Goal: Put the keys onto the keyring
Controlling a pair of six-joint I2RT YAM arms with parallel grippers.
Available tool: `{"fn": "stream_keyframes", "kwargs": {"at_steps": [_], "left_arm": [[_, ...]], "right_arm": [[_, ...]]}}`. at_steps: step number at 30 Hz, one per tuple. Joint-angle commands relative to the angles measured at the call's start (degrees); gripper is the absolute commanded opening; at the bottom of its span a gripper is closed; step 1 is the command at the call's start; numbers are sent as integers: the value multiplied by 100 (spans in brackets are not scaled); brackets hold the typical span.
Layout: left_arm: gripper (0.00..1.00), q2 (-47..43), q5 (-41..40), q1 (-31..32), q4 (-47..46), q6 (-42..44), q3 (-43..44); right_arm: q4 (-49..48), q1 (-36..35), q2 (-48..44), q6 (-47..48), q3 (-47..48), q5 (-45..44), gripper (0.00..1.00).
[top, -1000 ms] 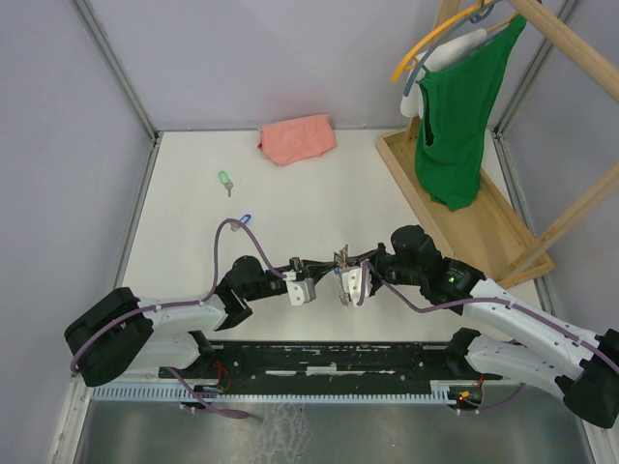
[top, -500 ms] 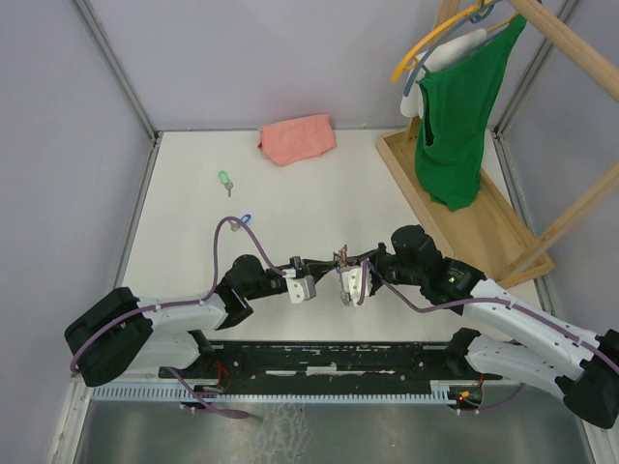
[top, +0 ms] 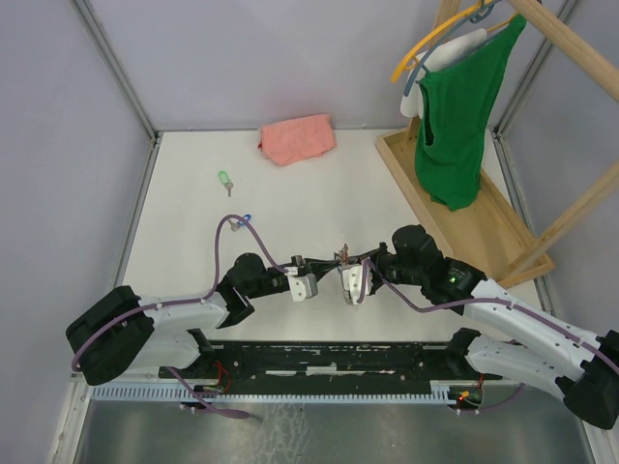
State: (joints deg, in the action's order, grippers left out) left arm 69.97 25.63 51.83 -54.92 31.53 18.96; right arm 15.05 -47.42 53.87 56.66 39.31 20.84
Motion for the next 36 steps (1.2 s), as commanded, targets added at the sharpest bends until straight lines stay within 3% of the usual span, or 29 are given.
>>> {"fn": "stream_keyframes", "kwargs": {"at_steps": [1, 36], "left_arm": [[3, 52, -15, 18, -31, -226, 230], [3, 213, 54, 13, -255, -416, 231]], "right_arm": [[-618, -39, -199, -153, 95, 359, 1], [-1053, -30, -255, -358, -46, 791, 1]]}}
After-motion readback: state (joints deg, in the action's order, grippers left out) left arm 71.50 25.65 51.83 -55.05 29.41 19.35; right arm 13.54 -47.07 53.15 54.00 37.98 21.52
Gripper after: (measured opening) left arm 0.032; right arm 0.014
